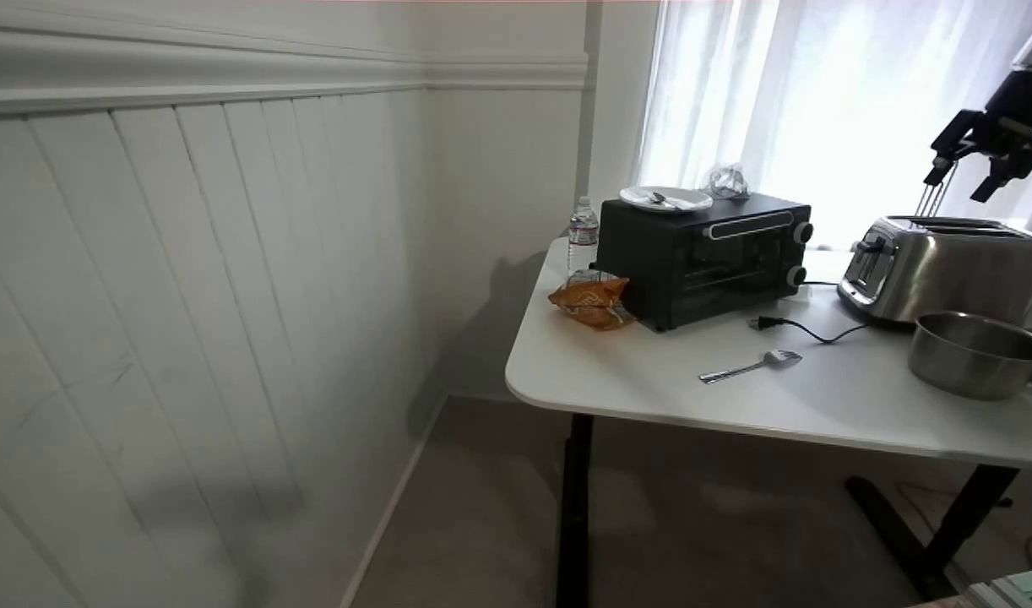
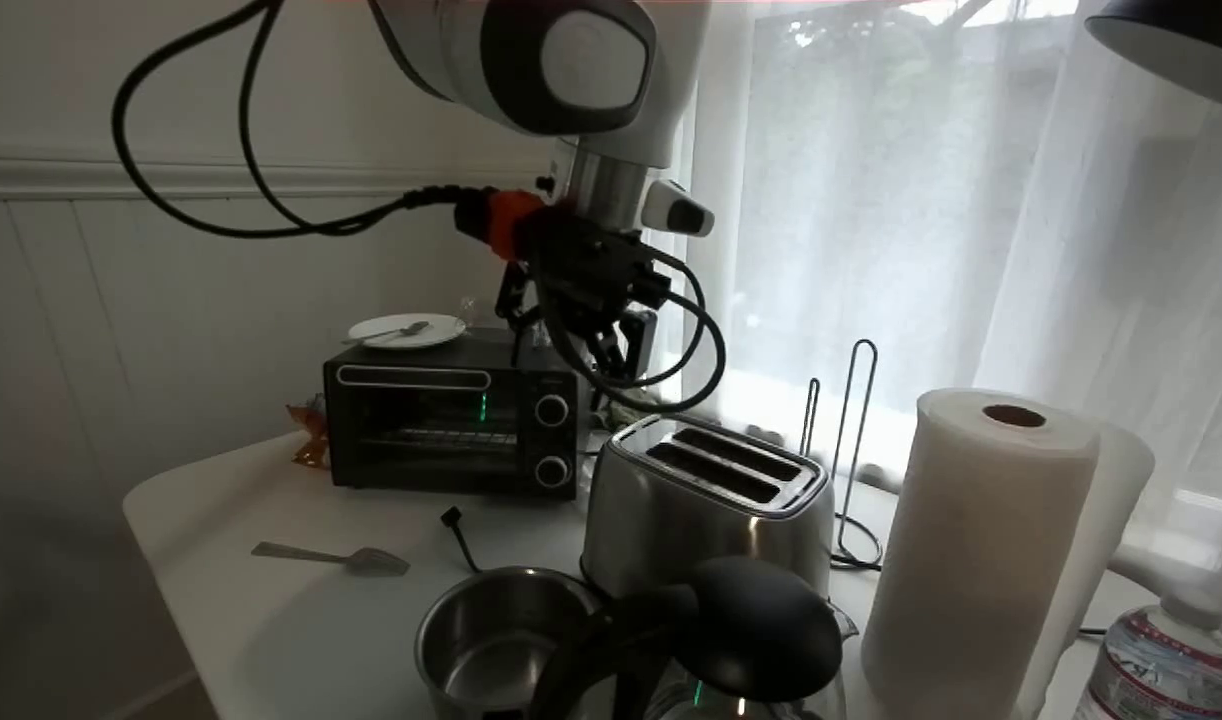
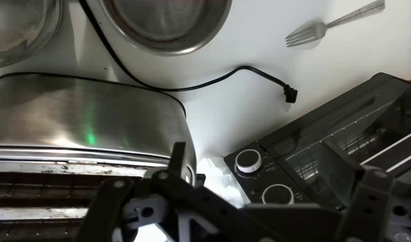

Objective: Open the oven door

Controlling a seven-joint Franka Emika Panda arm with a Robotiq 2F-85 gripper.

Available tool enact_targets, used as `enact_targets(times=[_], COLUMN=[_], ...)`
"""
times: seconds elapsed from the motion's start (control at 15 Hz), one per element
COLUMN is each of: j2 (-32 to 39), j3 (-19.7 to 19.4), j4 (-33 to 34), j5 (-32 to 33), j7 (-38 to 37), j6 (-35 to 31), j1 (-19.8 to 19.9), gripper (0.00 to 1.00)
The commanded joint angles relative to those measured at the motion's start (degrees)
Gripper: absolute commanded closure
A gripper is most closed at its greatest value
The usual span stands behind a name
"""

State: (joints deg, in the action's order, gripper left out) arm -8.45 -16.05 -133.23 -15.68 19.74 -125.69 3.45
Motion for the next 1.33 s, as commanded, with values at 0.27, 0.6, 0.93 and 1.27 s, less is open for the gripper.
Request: enact_targets(times=[0.27, 0.6, 0.93, 1.27], j2=[-9.80, -14.33, -15.16, -13.24], j3=[8.69, 12.36, 16.97, 18.84], j4=[-3.47, -6.81, -8.38, -6.74], j5=[3.95, 3.38, 3.95, 3.60], j7=[-6.59, -10.77, -16.16, -17.04], j6=[0.52, -0.92, -5.11, -6.56], j1=[-0.36, -2.23, -5.06, -7.64], gripper=[0.00, 0.00, 0.00, 0.00])
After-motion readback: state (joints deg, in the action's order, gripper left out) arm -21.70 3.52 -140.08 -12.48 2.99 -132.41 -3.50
